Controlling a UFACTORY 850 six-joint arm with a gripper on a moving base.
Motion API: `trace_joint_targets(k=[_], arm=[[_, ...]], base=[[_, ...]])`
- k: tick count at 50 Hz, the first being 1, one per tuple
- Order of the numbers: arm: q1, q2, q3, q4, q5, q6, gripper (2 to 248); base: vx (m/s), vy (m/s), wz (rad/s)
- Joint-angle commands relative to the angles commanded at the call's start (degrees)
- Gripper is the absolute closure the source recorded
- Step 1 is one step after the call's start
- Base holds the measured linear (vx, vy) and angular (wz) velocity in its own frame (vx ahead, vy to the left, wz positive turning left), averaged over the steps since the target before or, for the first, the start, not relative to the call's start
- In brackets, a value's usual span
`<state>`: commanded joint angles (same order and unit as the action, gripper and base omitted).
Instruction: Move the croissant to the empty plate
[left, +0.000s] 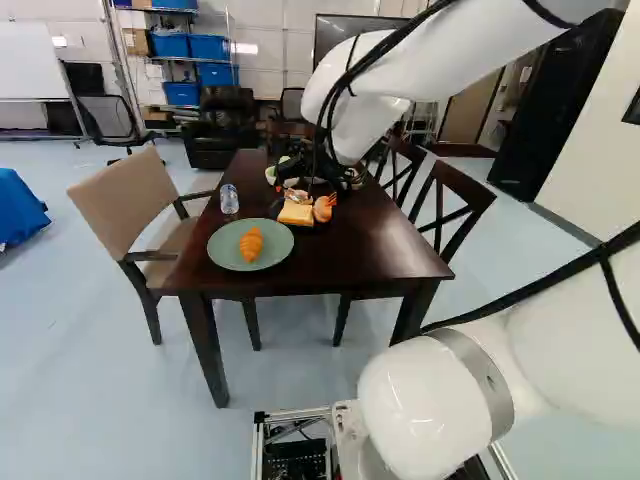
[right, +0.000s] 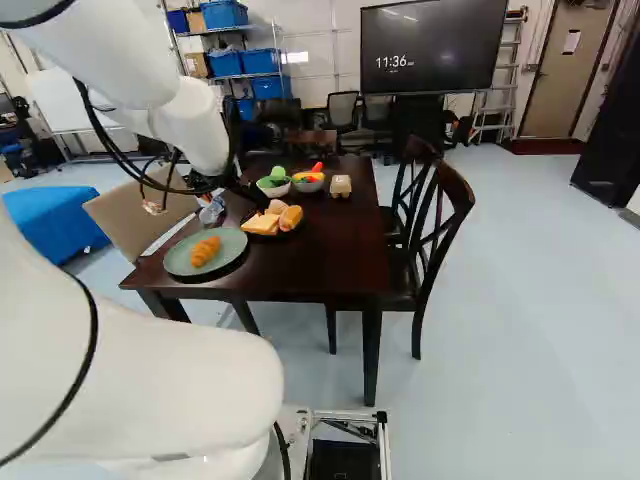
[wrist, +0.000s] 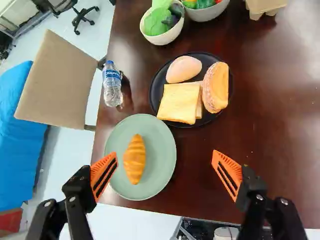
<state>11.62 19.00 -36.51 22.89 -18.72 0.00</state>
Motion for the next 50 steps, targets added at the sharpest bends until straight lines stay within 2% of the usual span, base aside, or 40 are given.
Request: trace_joint_targets(k=[50], arm=[[-12.0,0.0,0.8,0.0,0.0,0.0,3]], base=[[0.000,0.000,0.000]])
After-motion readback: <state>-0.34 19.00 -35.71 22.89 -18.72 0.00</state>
